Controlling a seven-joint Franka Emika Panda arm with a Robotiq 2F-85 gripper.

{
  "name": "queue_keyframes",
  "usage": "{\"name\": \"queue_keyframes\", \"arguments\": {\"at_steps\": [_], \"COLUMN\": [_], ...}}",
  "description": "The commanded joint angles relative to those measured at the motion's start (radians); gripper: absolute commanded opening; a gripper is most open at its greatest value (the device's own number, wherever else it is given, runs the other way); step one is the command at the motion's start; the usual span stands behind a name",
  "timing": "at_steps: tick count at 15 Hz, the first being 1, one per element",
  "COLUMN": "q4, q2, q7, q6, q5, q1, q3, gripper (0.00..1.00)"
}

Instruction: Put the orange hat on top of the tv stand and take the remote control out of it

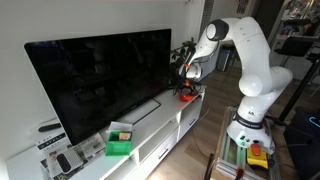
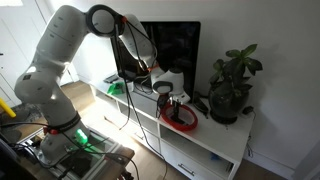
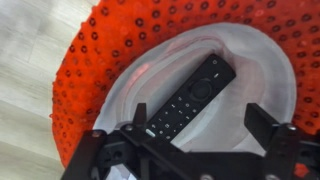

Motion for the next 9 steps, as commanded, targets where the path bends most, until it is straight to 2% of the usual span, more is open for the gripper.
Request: {"name": "queue_keyframes", "arguments": {"at_steps": [1,9], "q4": [0.095,0.207], "q2": [0.080,0.173], "q7": [0.008,0.034], "q6": [-0.064,-0.135], "q5": [0.061,0.089], "q1": [0.014,0.017], "q3": [-0.027,-0.057], "gripper": [1.00,1.00]}}
